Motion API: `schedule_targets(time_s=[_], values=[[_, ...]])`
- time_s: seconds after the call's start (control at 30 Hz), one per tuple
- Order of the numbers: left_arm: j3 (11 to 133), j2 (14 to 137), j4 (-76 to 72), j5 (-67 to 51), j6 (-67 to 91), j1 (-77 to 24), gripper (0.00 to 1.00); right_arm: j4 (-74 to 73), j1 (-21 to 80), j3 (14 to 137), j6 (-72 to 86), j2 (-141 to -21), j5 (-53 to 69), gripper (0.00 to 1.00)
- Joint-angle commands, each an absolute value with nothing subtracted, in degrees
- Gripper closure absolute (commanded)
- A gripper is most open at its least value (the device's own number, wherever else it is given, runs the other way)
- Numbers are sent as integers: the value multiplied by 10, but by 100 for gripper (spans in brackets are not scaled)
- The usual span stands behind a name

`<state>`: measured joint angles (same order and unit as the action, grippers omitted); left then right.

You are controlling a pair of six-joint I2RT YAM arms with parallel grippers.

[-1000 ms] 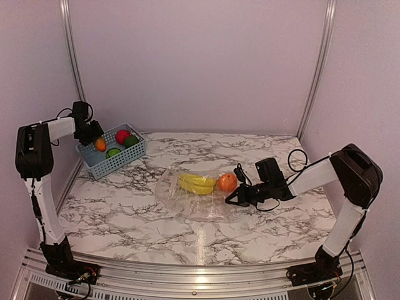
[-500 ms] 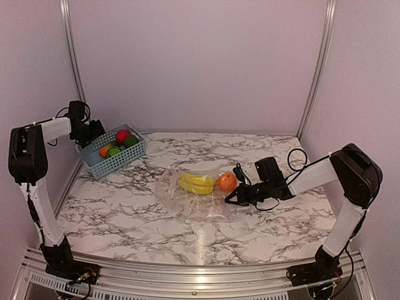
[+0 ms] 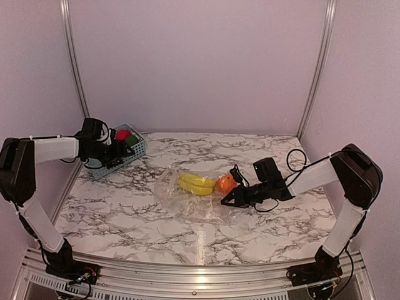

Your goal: Open the zip-top bag and remove the fake food

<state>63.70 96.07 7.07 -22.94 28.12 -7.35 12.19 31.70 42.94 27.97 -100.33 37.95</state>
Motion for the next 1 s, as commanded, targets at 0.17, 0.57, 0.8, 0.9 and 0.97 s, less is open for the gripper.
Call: schedule_targets(time_s=[0.17, 0.57, 0.8, 0.9, 0.97], values=[[549, 920, 5, -340, 375, -178, 31, 26, 305, 424, 241, -896, 363, 70], [570, 993, -66, -332, 444, -274, 43, -158, 279, 655, 132, -973, 287, 61], [603, 1059, -79, -341, 459, -296, 47, -168, 280, 810, 97, -1084, 294, 52], [603, 1078, -89, -340, 473, -296, 49, -182, 280, 875, 78, -1151, 337, 52], [606, 1091, -97, -340, 479, -297, 49, -194, 282, 905, 68, -1184, 364, 52]])
